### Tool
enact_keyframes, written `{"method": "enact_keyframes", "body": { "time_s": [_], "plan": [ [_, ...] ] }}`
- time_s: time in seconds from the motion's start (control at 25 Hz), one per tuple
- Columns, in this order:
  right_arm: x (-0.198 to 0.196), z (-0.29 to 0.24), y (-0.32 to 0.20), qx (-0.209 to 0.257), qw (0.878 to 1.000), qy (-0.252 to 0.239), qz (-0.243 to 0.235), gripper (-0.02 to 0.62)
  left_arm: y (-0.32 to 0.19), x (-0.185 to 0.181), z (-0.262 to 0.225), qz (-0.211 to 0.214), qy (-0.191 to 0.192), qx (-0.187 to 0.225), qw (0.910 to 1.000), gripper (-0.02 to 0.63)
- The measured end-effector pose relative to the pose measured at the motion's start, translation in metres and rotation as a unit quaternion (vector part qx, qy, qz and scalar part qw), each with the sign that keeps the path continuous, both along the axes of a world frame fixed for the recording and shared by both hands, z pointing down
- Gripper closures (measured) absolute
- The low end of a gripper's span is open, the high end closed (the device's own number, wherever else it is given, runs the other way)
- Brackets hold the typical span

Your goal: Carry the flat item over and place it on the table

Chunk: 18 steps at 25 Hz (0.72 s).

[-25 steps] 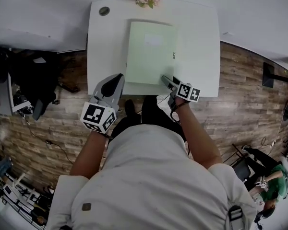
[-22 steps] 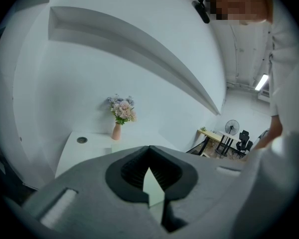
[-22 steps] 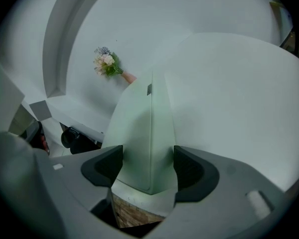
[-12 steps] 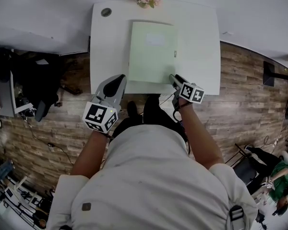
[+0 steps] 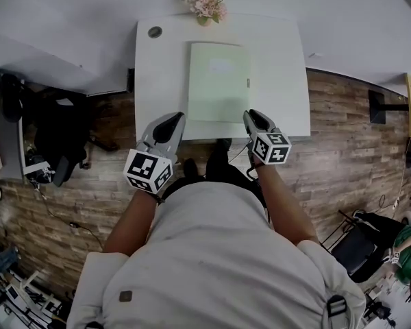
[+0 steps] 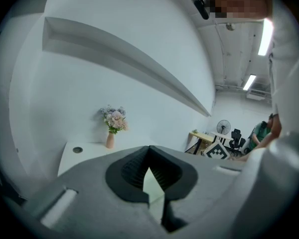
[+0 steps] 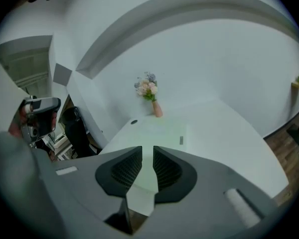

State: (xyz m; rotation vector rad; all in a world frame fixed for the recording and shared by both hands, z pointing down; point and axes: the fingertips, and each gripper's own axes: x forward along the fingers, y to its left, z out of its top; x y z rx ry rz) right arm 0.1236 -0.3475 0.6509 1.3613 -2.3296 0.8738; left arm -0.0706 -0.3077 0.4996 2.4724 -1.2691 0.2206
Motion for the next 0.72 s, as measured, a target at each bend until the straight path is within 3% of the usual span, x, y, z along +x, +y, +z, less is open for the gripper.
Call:
{"method": "enact_keyframes", "body": {
  "time_s": [0.36, 0.72],
  "plan": [
    [-0.033, -0.105, 0.025, 0.132, 0.991, 0.023, -0.031, 0.586, 0.017, -0.012, -0.042, 0.025, 0.006, 0.056, 0.9981, 0.606],
    [-0.056, -0.177, 0.053, 0.218, 0.975, 0.038, -0.020, 0.586, 0.042, -0.029, -0.073, 0.049, 0.009, 0.099, 0.9939, 0.606]
  ]
}}
